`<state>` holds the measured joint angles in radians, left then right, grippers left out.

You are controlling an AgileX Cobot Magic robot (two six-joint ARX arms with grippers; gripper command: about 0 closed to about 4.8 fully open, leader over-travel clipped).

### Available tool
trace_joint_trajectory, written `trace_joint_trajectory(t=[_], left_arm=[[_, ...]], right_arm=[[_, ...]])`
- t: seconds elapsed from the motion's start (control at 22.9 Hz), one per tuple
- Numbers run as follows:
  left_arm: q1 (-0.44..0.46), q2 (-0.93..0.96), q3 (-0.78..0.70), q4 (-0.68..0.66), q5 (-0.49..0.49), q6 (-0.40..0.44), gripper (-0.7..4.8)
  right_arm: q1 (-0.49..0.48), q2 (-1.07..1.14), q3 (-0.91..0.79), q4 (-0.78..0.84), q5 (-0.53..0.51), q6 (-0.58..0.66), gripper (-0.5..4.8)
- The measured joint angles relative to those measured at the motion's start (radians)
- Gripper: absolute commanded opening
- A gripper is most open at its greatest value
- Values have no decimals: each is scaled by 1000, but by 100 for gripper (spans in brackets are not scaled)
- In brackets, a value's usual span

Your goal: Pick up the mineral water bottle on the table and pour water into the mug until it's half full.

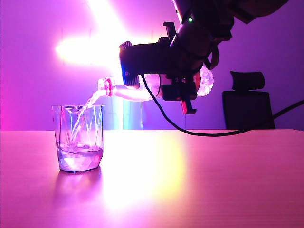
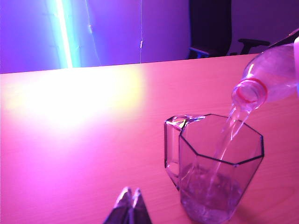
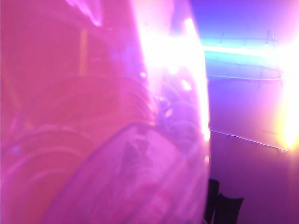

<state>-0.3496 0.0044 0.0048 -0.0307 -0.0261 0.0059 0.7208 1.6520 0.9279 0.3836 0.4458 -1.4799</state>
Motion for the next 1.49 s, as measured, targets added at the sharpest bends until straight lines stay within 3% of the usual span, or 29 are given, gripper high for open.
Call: trace_joint_trajectory(t=[0.87, 1.22, 1.49], left_arm=[[0, 0, 0, 0, 0, 0, -2], [0, 0, 0, 0, 0, 0, -2], [0, 0, 0, 0, 0, 0, -2]], right_arm=[[0, 0, 0, 0, -11, 19, 237], [27, 0, 0, 0, -58, 216, 238], [26, -13, 0, -4, -72, 553, 238]])
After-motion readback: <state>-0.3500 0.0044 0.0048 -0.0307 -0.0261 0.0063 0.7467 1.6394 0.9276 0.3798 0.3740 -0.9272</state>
